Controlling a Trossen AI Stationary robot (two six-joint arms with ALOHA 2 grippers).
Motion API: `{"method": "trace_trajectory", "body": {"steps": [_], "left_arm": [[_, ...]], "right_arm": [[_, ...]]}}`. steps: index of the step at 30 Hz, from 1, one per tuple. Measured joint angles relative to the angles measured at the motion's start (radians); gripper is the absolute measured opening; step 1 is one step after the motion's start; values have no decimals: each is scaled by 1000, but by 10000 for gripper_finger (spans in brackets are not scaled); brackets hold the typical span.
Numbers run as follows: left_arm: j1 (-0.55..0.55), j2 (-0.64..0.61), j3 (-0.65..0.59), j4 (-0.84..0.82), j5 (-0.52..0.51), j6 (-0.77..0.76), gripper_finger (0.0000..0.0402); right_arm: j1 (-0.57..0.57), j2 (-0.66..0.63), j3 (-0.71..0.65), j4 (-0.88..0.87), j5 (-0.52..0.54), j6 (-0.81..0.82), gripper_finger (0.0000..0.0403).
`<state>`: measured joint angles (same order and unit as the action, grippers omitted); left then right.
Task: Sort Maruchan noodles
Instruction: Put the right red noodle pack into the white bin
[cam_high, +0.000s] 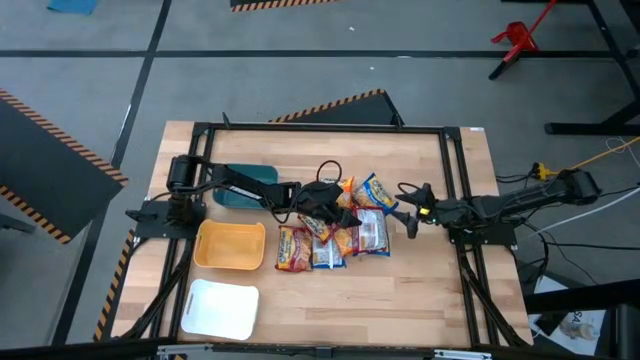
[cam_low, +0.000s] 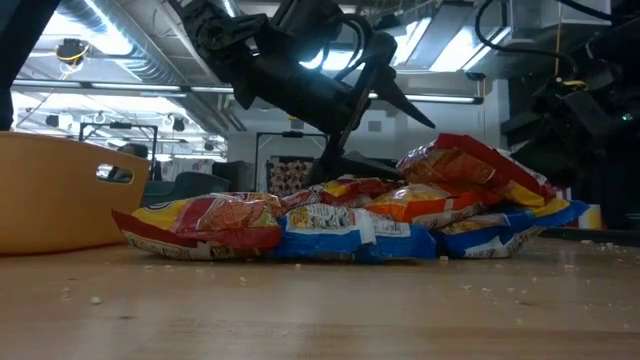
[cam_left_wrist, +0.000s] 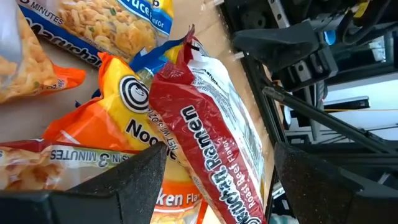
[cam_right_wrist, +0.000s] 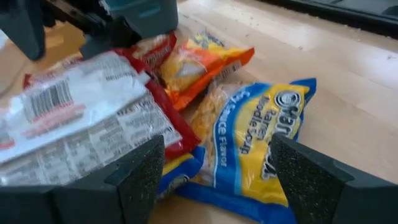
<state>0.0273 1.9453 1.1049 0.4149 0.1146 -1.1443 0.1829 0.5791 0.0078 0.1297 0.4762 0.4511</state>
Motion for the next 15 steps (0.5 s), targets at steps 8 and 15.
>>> {"method": "trace_trajectory", "body": {"steps": [8, 15], "left_arm": [[0, 0, 0, -1, 1, 25, 292], [0, 0, -1, -2, 0, 28, 292]], "right_arm": [[0, 83, 22, -2, -55, -48, 282], [0, 204, 170, -119, -59, -144, 282]]}}
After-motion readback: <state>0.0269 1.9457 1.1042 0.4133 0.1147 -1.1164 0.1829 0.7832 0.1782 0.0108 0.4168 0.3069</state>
